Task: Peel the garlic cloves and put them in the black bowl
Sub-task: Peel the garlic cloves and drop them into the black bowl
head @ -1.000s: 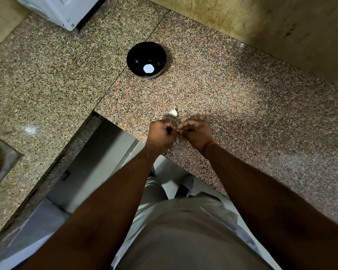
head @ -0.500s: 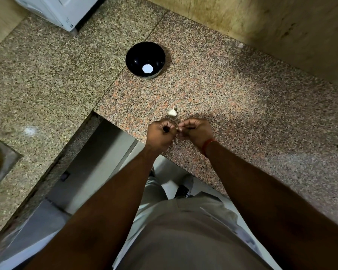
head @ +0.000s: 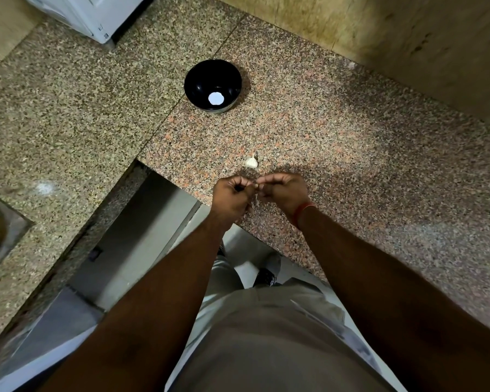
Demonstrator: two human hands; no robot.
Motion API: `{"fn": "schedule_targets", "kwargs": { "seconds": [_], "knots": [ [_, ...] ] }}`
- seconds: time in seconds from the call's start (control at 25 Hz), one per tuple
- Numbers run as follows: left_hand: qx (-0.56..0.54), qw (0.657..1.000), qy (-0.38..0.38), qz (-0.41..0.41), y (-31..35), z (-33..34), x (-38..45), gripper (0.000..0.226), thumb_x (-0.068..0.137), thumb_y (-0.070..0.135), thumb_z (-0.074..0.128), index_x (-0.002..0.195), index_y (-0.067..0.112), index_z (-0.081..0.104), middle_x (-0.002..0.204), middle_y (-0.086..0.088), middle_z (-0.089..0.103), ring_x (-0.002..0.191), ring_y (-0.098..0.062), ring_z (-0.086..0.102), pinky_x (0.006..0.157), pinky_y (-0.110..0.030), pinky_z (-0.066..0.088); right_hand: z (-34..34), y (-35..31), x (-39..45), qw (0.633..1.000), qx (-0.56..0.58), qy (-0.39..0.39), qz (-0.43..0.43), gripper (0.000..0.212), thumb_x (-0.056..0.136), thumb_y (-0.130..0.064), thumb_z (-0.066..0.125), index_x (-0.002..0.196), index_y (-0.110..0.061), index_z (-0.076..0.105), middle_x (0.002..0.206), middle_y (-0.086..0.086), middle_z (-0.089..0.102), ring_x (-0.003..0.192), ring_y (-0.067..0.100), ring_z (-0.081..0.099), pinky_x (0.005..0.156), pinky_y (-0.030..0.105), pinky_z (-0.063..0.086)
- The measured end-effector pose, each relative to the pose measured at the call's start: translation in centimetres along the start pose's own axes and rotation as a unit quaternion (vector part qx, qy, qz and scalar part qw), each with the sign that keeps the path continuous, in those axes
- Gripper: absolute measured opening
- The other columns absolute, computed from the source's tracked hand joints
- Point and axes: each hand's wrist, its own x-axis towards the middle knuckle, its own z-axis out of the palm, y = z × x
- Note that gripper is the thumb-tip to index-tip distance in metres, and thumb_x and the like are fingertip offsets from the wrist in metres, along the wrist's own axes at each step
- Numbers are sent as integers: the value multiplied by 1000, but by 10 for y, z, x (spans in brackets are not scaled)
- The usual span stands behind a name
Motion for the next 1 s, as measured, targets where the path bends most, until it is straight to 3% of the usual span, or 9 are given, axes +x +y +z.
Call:
{"fn": "schedule_targets", "kwargs": {
  "seconds": [0.16,0.28,0.56,0.68,0.8,0.88,1.0],
  "knots": [
    [8,1000,-10,3,-1,0,2,9,95,2,66,89,-2,71,79,-30,69,48,-27,58,45,-32,52,-2,-2,-1,999,23,-28,-1,20,85,2,74,105,4,75,95,18,78,81,28,73,77,41,64],
    [12,1000,-9,4,2,1,1,10,96,3,66,89,-3,70,77,-28,70,45,-26,57,42,-27,47,-5,0,1,998,53,-42,11,22,90,3,70,112,9,71,101,24,75,82,28,71,73,36,62],
    [53,996,44,-50,8,1,1,9,95,3,66,92,-3,71,67,-13,65,39,-15,57,37,-20,42,-9,3,0,997,65,-48,16,17,94,7,64,110,7,70,96,20,74,84,24,71,80,41,64],
    [93,992,65,-51,4,2,5,15,96,8,65,85,0,72,67,-15,68,43,-20,62,42,-26,47,-10,4,0,997,62,-48,15,14,93,8,65,104,2,72,93,16,75,84,24,72,79,40,63],
    [154,985,78,-28,-2,3,8,31,96,17,60,70,4,68,60,-17,67,51,-32,67,52,-39,57,-10,3,-2,998,51,-45,15,14,93,9,64,101,1,71,89,13,75,79,20,72,73,34,63],
    [190,978,82,-13,-1,2,7,39,97,19,58,61,6,61,55,-13,63,52,-30,64,53,-34,54,-10,4,-3,998,47,-43,15,13,93,9,64,104,5,70,90,13,75,76,18,73,70,32,62],
    [227,969,96,10,1,1,5,47,93,12,64,50,18,48,47,4,50,42,-9,44,46,-16,37,-11,5,-3,999,42,-25,17,16,92,8,66,108,8,70,92,15,75,79,19,74,72,34,64]
  ]
}}
